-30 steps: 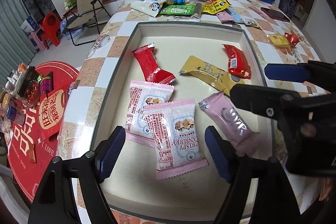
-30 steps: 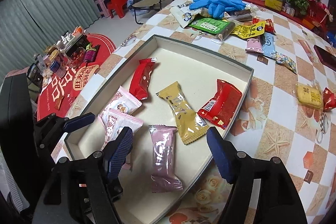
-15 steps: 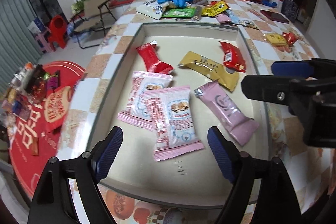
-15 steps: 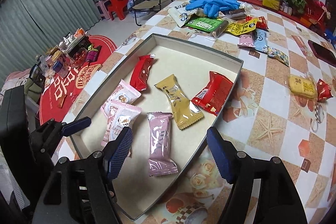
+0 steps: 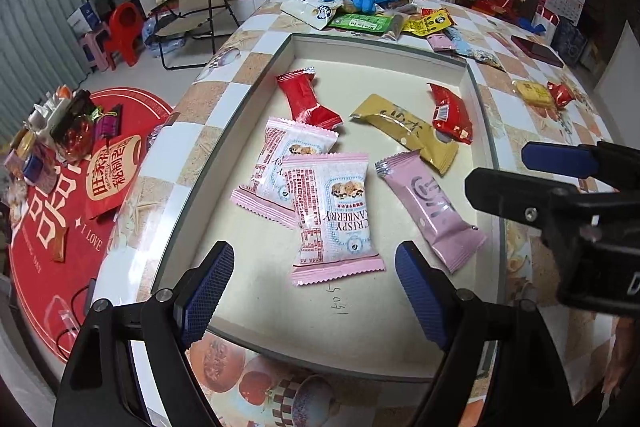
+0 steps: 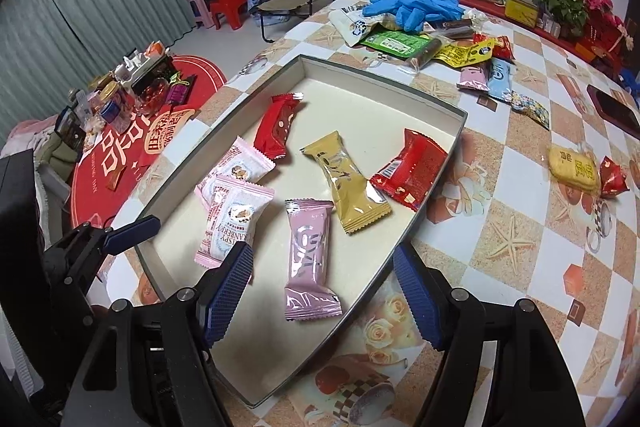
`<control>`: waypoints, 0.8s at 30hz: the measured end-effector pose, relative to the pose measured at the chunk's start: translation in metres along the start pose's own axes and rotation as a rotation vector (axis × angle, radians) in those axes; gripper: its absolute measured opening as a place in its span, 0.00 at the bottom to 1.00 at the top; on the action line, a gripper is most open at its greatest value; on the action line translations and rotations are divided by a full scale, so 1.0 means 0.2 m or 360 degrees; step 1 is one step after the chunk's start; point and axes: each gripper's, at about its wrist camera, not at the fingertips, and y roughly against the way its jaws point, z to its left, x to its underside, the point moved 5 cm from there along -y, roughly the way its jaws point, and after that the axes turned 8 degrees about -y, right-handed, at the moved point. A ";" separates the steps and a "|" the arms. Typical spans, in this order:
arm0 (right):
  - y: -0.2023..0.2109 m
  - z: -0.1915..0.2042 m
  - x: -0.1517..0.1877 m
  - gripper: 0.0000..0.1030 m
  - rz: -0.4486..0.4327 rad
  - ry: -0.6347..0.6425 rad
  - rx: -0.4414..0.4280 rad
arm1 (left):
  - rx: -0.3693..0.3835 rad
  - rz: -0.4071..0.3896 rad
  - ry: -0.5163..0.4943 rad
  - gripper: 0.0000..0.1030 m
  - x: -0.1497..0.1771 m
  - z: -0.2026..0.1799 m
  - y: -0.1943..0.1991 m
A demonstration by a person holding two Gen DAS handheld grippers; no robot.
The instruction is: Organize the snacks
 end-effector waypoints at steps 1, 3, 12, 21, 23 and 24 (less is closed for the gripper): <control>0.00 -0.01 0.00 0.72 0.0007 -0.0012 0.0000 | 0.0005 0.0002 -0.0003 0.83 0.00 0.00 0.00; -0.01 -0.03 0.01 0.72 0.0014 -0.0021 0.0004 | 0.0010 0.0009 -0.0001 0.83 0.01 -0.01 0.00; -0.01 -0.06 0.05 0.72 0.0037 -0.0033 0.0007 | 0.0026 0.0027 -0.0001 0.83 0.01 -0.03 -0.01; -0.01 -0.08 0.06 0.72 0.0037 -0.0050 0.0003 | 0.0023 0.0025 -0.0012 0.83 0.01 -0.05 -0.01; 0.00 -0.09 0.06 0.72 0.0031 -0.0061 0.0002 | 0.0025 0.0018 -0.0014 0.83 0.01 -0.06 0.00; 0.00 -0.11 0.06 0.72 0.0028 -0.0067 0.0002 | 0.0024 0.0012 -0.0017 0.83 0.01 -0.07 0.00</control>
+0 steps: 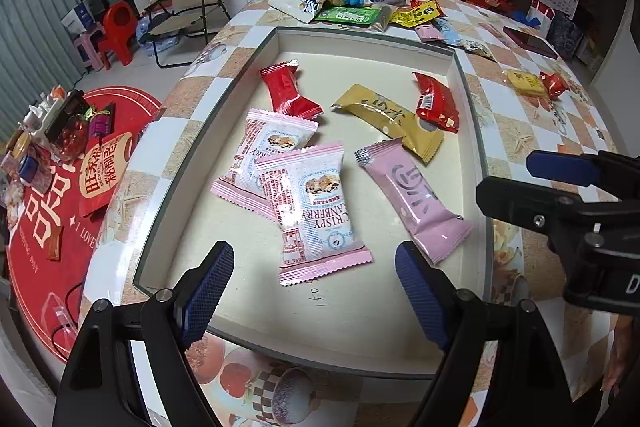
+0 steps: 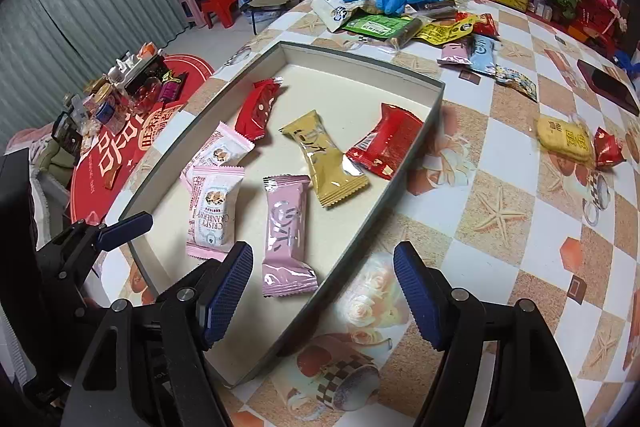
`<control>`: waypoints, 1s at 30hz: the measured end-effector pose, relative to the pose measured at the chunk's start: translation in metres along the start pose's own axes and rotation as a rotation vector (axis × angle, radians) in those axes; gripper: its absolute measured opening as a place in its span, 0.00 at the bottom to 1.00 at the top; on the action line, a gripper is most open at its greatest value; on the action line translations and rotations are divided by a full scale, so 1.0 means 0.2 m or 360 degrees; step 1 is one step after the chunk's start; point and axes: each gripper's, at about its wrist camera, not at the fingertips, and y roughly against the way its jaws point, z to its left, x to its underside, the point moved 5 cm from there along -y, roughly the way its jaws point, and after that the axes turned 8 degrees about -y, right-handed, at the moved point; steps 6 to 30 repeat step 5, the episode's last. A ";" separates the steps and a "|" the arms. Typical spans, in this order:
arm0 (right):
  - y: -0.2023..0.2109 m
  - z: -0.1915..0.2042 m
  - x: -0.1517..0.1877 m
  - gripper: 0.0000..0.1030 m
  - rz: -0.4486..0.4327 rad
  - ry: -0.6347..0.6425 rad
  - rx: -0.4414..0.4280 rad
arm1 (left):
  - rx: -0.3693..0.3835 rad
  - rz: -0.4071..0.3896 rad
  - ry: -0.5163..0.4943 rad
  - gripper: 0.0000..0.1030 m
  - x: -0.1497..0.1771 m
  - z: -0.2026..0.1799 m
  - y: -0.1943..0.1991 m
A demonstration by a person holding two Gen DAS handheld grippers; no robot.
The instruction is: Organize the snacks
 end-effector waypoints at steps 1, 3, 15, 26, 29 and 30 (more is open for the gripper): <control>0.01 -0.01 0.00 0.72 -0.0003 -0.0006 0.0001 | 0.0001 -0.0004 -0.0002 0.83 0.00 -0.01 0.00; 0.02 -0.04 0.02 0.72 -0.0009 -0.0021 0.0004 | 0.0007 -0.0010 -0.0009 0.83 -0.01 -0.03 0.01; 0.04 -0.08 0.04 0.72 -0.0025 -0.0036 0.0015 | 0.0017 -0.0015 -0.0027 0.83 -0.01 -0.06 0.02; 0.04 -0.08 0.04 0.72 -0.0025 -0.0036 0.0015 | 0.0017 -0.0015 -0.0027 0.83 -0.01 -0.06 0.02; 0.04 -0.08 0.04 0.72 -0.0025 -0.0036 0.0015 | 0.0017 -0.0015 -0.0027 0.83 -0.01 -0.06 0.02; 0.04 -0.08 0.04 0.72 -0.0025 -0.0036 0.0015 | 0.0017 -0.0015 -0.0027 0.83 -0.01 -0.06 0.02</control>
